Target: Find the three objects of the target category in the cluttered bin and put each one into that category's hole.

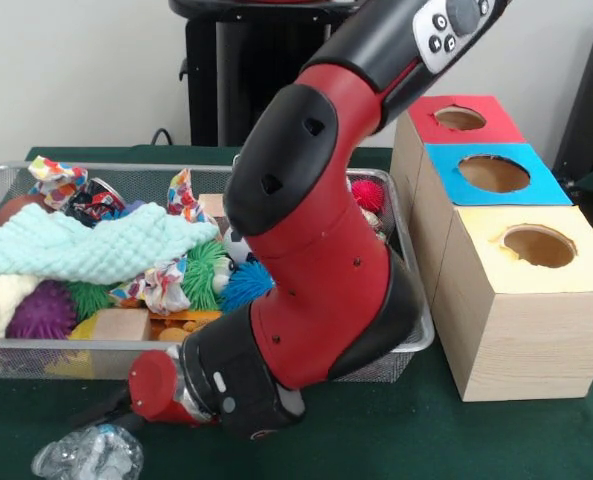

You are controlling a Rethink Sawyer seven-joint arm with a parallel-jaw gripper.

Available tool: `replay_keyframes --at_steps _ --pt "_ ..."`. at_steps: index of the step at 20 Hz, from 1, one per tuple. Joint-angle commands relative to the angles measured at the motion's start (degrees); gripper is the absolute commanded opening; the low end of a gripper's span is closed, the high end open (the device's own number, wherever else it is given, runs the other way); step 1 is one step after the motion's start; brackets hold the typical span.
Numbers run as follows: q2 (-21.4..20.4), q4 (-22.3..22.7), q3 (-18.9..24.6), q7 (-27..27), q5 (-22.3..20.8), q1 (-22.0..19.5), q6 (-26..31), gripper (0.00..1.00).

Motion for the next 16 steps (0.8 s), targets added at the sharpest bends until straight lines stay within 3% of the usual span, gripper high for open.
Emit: replay_keyframes --at_steps 1,4,7,10,16 --pt "-0.84 5.67 31.86 -5.01 2.75 6.04 -13.62 1.0" --pt "-6.91 9.21 46.35 -14.61 -0.84 6.89 -21.49 1.0" --pt "-11.78 11.62 55.53 -20.09 -6.56 6.17 -26.05 1.0" --pt "-12.61 11.36 56.92 -19.32 -10.56 5.51 -27.26 1.0" --pt "-12.54 9.93 55.55 -16.46 -15.37 5.03 -26.46 1.0"
